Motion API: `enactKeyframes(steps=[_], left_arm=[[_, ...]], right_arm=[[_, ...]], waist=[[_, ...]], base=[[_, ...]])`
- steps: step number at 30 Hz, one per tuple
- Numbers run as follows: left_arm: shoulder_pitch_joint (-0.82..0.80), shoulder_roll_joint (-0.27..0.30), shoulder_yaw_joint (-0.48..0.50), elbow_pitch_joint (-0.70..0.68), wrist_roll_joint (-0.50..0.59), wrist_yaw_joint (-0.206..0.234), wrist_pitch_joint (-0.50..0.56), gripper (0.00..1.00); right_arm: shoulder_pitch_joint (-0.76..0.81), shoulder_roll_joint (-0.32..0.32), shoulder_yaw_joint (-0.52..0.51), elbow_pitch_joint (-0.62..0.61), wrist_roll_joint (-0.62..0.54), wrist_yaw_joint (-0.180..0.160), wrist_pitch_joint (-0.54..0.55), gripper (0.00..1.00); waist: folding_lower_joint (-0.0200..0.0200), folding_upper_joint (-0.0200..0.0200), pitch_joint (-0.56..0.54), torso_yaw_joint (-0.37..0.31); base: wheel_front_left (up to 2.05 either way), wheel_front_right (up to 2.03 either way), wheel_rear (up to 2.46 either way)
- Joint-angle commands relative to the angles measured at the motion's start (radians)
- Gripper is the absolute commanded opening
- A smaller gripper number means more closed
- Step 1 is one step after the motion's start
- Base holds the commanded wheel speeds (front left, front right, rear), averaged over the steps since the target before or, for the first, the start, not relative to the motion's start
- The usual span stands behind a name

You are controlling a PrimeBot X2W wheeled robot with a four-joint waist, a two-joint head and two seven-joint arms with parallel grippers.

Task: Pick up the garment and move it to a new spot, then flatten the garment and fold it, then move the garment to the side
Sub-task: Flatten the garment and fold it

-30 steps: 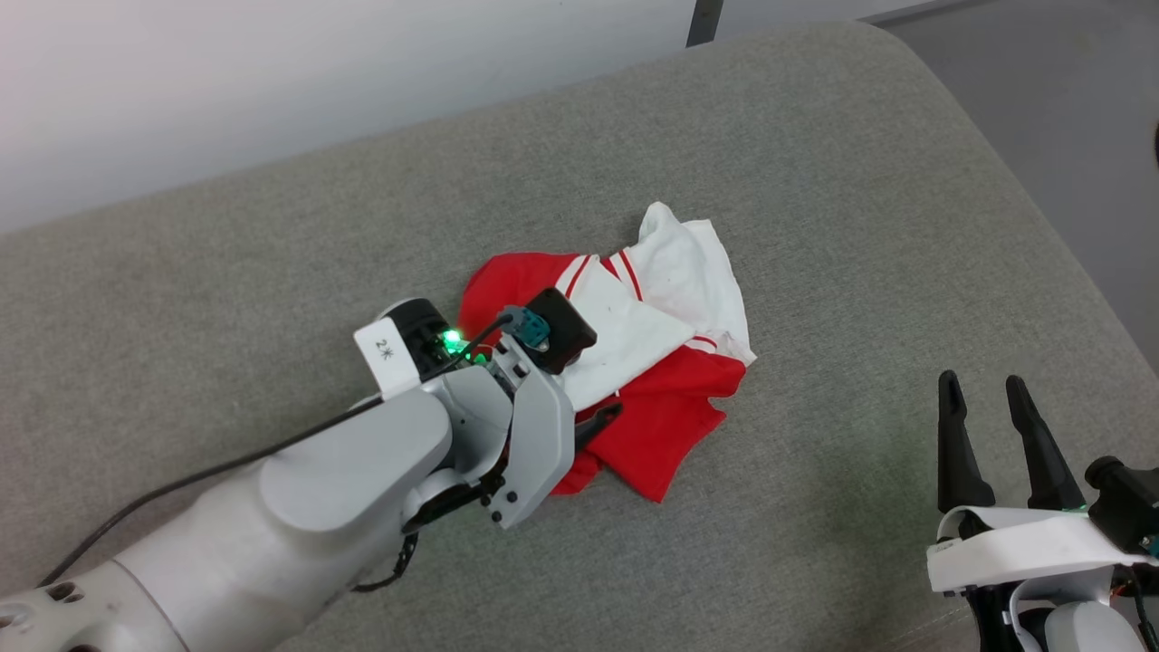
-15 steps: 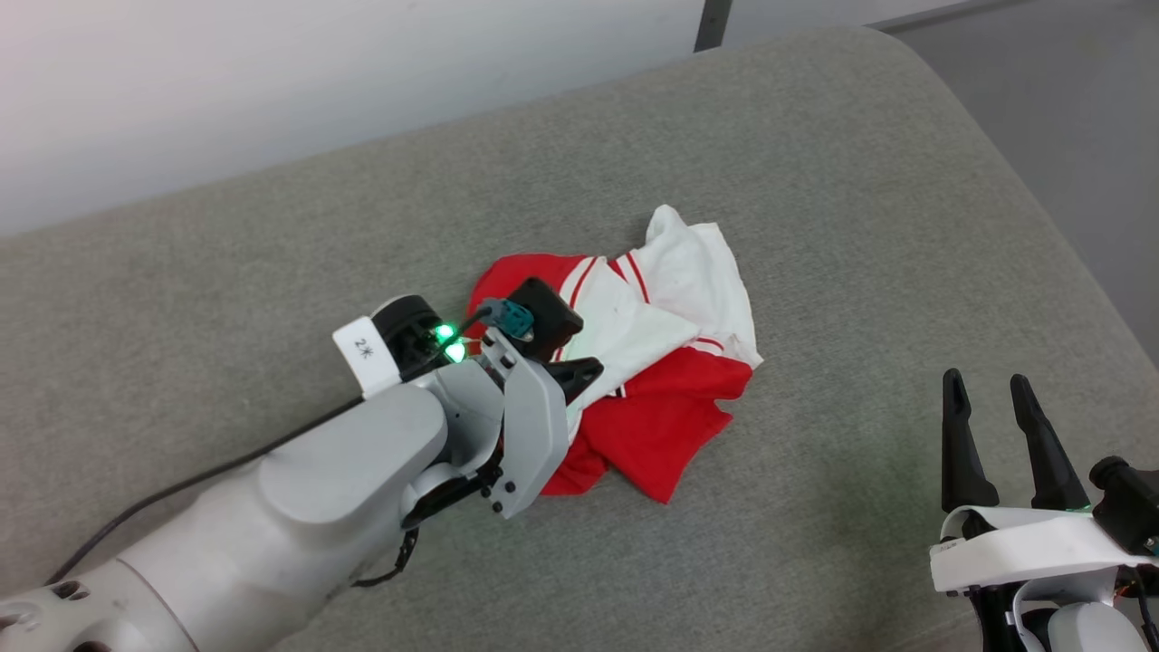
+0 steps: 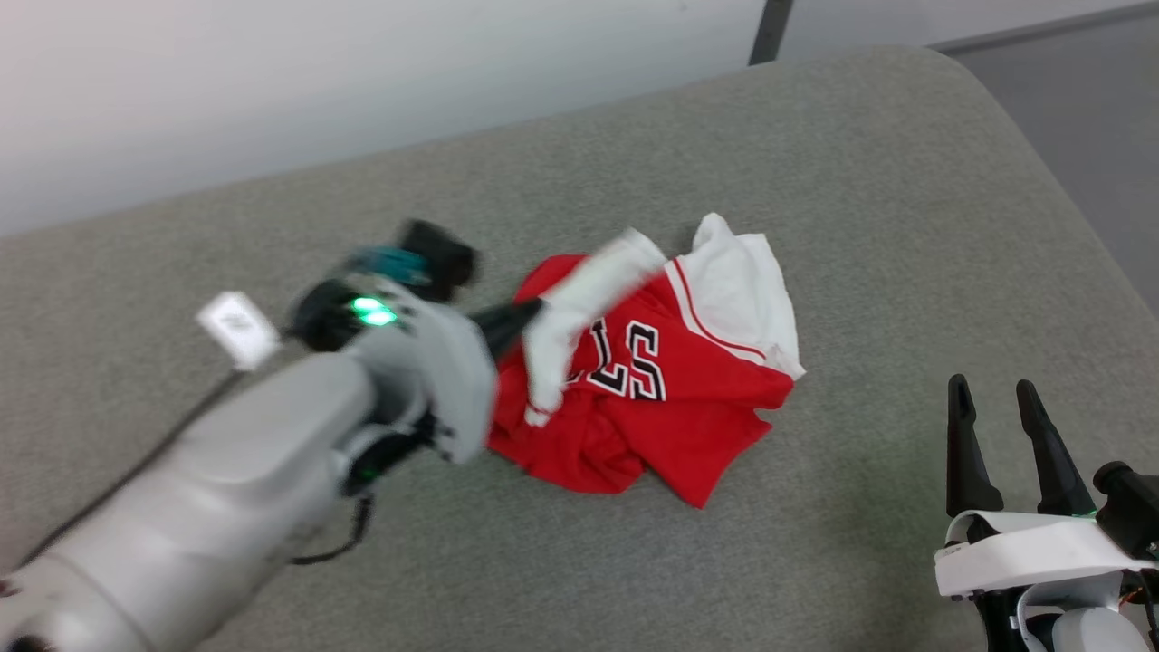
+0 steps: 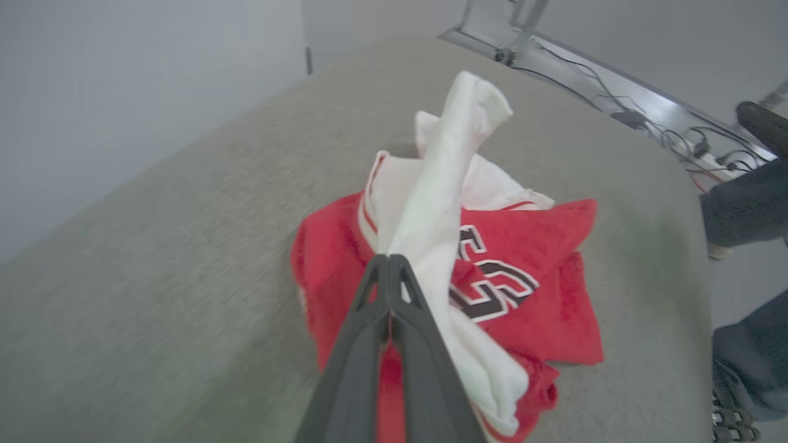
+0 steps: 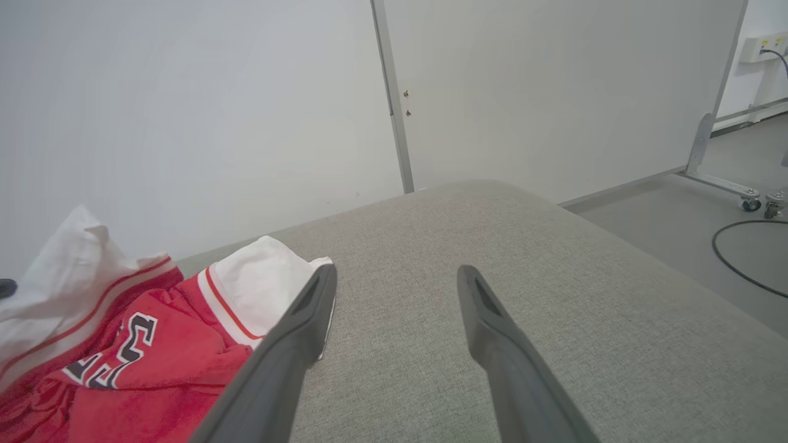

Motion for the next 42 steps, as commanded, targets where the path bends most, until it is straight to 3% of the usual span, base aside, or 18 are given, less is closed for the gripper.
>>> enactKeyframes(steps=[1,7,11,23,24,27,29,30,31,37,42], left_arm=[[0.018,0.021,0.013,0.01,-0.023,0.001,-0.018,0.0],[0.088,0.129,0.079,0.064,-0.149,0.001,-0.089,0.0],[0.141,0.167,0.097,0.105,-0.226,0.001,-0.094,0.0],[0.212,0.195,0.054,0.231,-0.278,0.001,-0.083,0.0],[0.215,0.194,0.053,0.239,-0.286,0.001,-0.08,0.11],[0.225,0.188,0.058,0.265,-0.309,0.001,-0.075,0.29],[0.229,0.184,0.058,0.277,-0.318,0.001,-0.076,0.49],[0.23,0.184,0.059,0.282,-0.323,0.001,-0.079,0.91],[0.232,0.186,0.06,0.287,-0.326,0.001,-0.081,1.0],[0.247,0.203,0.069,0.299,-0.313,0.001,-0.176,1.0],[0.26,0.184,0.086,0.289,-0.28,0.001,-0.257,1.0]], right_arm=[[0.006,0.002,-0.005,-0.001,-0.006,-0.001,0.0,1.0],[0.01,0.002,-0.009,-0.006,-0.023,-0.001,-0.001,1.0],[-0.006,0.002,0.001,-0.006,-0.034,-0.001,-0.001,1.0],[-0.011,0.002,-0.003,-0.01,-0.048,-0.001,-0.001,1.0],[-0.009,0.002,-0.002,-0.008,-0.049,-0.001,-0.001,1.0],[-0.008,0.002,0.003,-0.005,-0.053,-0.001,-0.001,1.0],[-0.012,0.002,0.005,-0.003,-0.056,-0.001,-0.001,1.0],[-0.012,0.002,0.005,-0.002,-0.058,-0.001,-0.001,1.0],[-0.012,0.002,0.006,-0.001,-0.061,-0.001,-0.001,1.0],[-0.005,-0.006,0.016,0.01,-0.084,-0.001,0.0,1.0],[0.004,-0.036,0.02,0.02,-0.089,-0.001,0.0,1.0]], waist=[[0.0,-0.0001,-0.012,0.022],[0.0,-0.0001,-0.024,0.071],[0.0,-0.0001,-0.019,0.093],[0.0,-0.0001,-0.005,0.113],[0.0,-0.0001,-0.007,0.115],[0.0,-0.0001,-0.011,0.123],[0.0,-0.0001,-0.016,0.129],[0.0,-0.0001,-0.018,0.132],[0.0,-0.0001,-0.021,0.135],[0.0,-0.0001,-0.043,0.154],[0.0,-0.0001,-0.065,0.178]], base=[[0.0,0.0,0.0],[0.0,0.0,0.0],[0.0,0.0,0.0],[0.0,0.0,0.0],[0.0,0.0,0.0],[0.0,0.0,0.0],[0.0,0.0,0.0],[0.0,0.0,0.0],[0.0,0.0,0.0],[0.0,0.0,0.0],[0.0,0.0,0.0]])
